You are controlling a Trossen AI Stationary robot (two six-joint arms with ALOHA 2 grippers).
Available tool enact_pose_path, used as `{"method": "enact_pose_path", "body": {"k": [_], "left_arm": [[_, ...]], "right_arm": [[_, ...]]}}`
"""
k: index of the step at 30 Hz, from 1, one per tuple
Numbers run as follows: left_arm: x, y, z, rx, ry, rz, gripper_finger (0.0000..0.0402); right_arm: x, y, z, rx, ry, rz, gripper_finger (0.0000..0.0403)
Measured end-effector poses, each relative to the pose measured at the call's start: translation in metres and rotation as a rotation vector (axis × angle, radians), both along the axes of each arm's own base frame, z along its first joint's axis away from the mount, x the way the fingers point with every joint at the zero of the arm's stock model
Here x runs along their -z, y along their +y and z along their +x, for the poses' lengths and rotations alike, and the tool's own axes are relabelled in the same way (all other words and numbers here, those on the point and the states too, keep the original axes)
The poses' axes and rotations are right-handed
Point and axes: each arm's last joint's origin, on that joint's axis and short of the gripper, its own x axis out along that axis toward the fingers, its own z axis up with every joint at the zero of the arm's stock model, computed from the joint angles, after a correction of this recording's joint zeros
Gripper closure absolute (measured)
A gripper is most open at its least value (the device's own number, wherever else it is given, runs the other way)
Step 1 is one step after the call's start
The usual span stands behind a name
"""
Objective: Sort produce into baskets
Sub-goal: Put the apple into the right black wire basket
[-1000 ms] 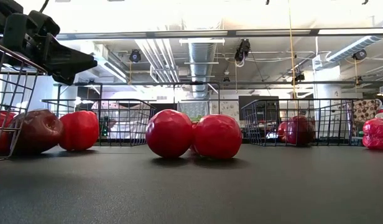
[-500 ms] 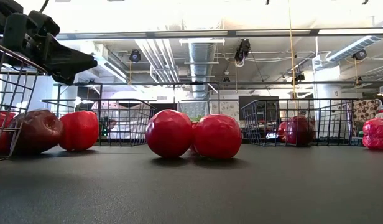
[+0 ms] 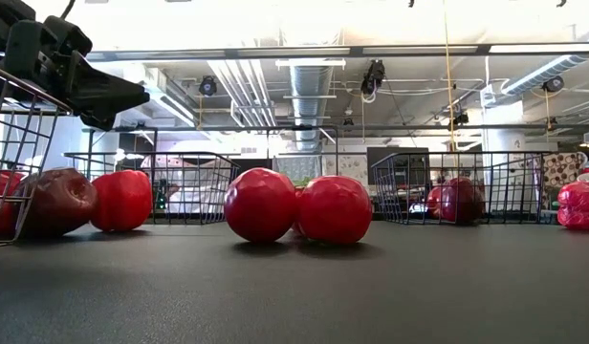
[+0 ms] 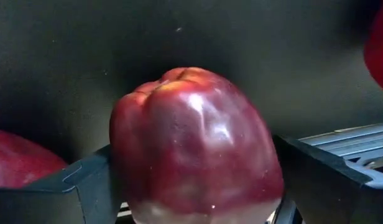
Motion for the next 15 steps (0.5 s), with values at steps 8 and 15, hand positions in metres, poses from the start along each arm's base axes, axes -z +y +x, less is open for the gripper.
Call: {"method": "enact_pose_path", "body": {"k": [8, 15], "left_arm": [[0.0, 0.0, 0.0, 0.0, 0.0, 0.0, 0.0325], [0.0, 0.0, 0.0, 0.0, 0.0, 0.0, 0.0325]], "right_arm": [[0.0006, -0.0015, 0.0002, 0.019, -0.028, -0.036, 0.0064], [-0.0046, -0.004, 0.0039, 0.051, -0.027, -0.074, 0.0129]]}}
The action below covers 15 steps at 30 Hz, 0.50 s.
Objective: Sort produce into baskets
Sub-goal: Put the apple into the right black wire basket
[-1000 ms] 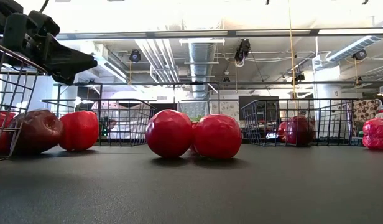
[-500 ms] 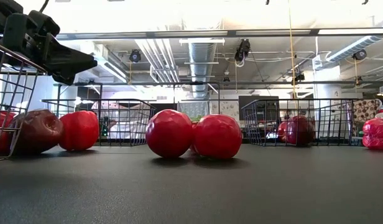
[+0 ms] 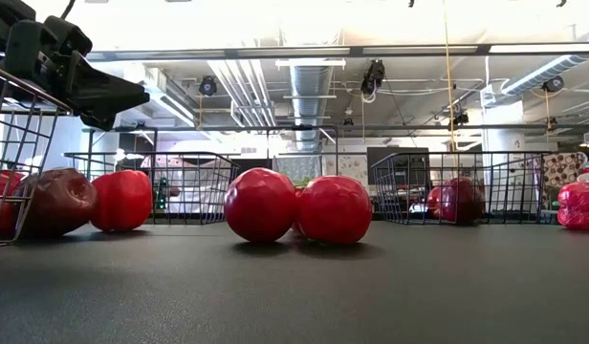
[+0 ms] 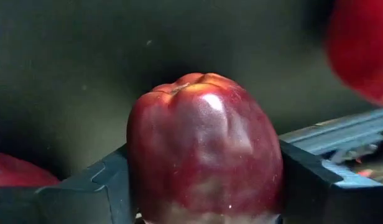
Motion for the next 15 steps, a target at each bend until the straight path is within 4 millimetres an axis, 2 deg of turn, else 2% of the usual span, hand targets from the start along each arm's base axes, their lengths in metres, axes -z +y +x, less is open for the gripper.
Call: {"method": "enact_pose_path", "body": {"k": [4, 8, 11, 15], "left_arm": [[0.0, 0.0, 0.0, 0.0, 0.0, 0.0, 0.0325], [0.0, 0.0, 0.0, 0.0, 0.0, 0.0, 0.0325], [0.0, 0.0, 0.0, 0.0, 0.0, 0.0, 0.0325], [0.0, 0.0, 0.0, 0.0, 0.0, 0.0, 0.0325]], "right_arm": [[-0.018, -0.007, 0.012, 0.009, -0.018, -0.049, 0.0129], [-0.05, -0.018, 0.026, 0.017, -0.068, -0.131, 0.0118], [-0.082, -0.031, 0.04, 0.021, -0.172, -0.206, 0.0119], [-0.118, -0.055, 0.06, 0.054, -0.432, -0.253, 0.0131]]}}
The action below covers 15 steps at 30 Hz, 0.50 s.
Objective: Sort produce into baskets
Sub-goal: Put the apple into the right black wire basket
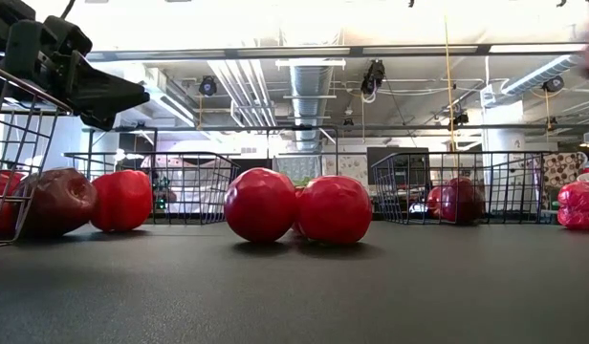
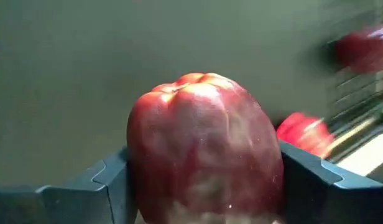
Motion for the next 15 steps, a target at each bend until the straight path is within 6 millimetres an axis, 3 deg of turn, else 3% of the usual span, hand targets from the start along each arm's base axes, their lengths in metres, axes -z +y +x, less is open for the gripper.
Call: {"method": "enact_pose_path", "body": {"k": [2, 7, 12, 15], "left_arm": [[0.0, 0.0, 0.0, 0.0, 0.0, 0.0, 0.0325], [0.0, 0.0, 0.0, 0.0, -0.001, 0.0, 0.0325], [0.0, 0.0, 0.0, 0.0, 0.001, 0.0, 0.0325], [0.0, 0.0, 0.0, 0.0, 0.002, 0.0, 0.0325]], "right_arm": [[-0.015, -0.02, 0.01, 0.052, -0.102, -0.023, 0.0131], [-0.035, -0.082, 0.026, 0.18, -0.172, -0.063, 0.013], [-0.046, -0.162, 0.035, 0.319, -0.137, -0.115, 0.0125], [-0.051, -0.214, 0.029, 0.444, -0.109, -0.143, 0.013]]}}
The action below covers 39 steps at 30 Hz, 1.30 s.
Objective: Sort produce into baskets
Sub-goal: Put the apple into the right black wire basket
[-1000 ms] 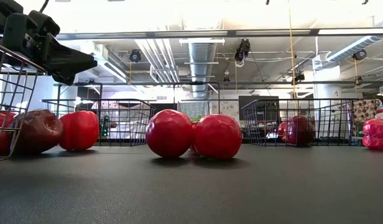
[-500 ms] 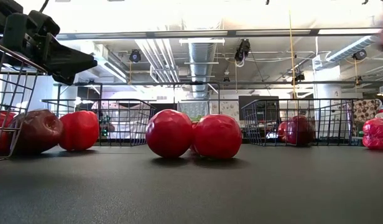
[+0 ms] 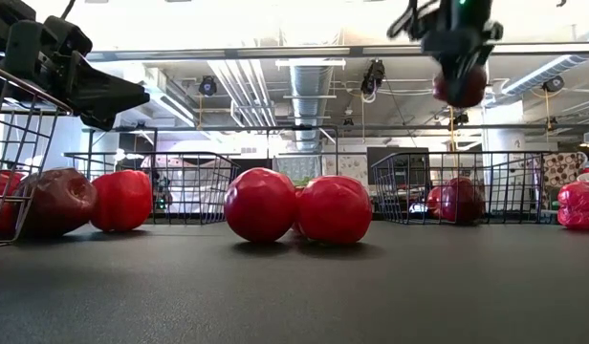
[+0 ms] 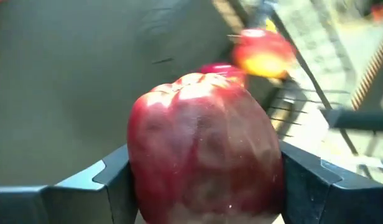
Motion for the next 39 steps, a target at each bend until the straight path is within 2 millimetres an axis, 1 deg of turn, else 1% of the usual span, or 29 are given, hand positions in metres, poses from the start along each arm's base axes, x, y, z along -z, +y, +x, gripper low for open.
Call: {"method": "enact_pose_path", "body": {"k": [4, 6, 8, 12, 15, 20, 23, 27, 30, 36, 39], "left_arm": [[0.0, 0.0, 0.0, 0.0, 0.0, 0.0, 0.0325], [0.0, 0.0, 0.0, -0.001, 0.0, 0.0, 0.0325], [0.0, 0.0, 0.0, 0.0, 0.0, 0.0, 0.0325], [0.0, 0.0, 0.0, 0.0, 0.0, 0.0, 0.0325], [0.0, 0.0, 0.0, 0.0, 0.0, 0.0, 0.0325], [0.0, 0.0, 0.0, 0.0, 0.0, 0.0, 0.0325], [0.0, 0.0, 0.0, -0.001, 0.0, 0.0, 0.0325], [0.0, 0.0, 0.0, 0.0, 0.0, 0.0, 0.0325], [0.0, 0.0, 0.0, 0.0, 0.0, 0.0, 0.0325], [0.0, 0.0, 0.0, 0.0, 0.0, 0.0, 0.0325], [0.0, 0.0, 0.0, 0.0, 0.0, 0.0, 0.0325]], "right_arm": [[0.0, -0.065, -0.015, 0.154, 0.043, -0.017, 0.0129], [0.003, -0.093, -0.023, 0.223, 0.052, -0.006, 0.0123], [0.009, -0.116, -0.032, 0.279, 0.075, 0.019, 0.0119], [0.024, -0.152, -0.043, 0.345, 0.143, 0.072, 0.0121], [0.035, -0.177, -0.05, 0.398, 0.141, 0.09, 0.0123], [0.054, -0.21, -0.06, 0.468, 0.001, 0.164, 0.012], [0.068, -0.219, -0.065, 0.498, -0.046, 0.233, 0.0119], [0.09, -0.217, -0.072, 0.517, 0.005, 0.289, 0.0119], [0.105, -0.215, -0.074, 0.518, 0.012, 0.295, 0.0118], [0.122, -0.214, -0.074, 0.496, -0.012, 0.279, 0.0117], [0.131, -0.212, -0.074, 0.483, -0.049, 0.302, 0.0112]]}}
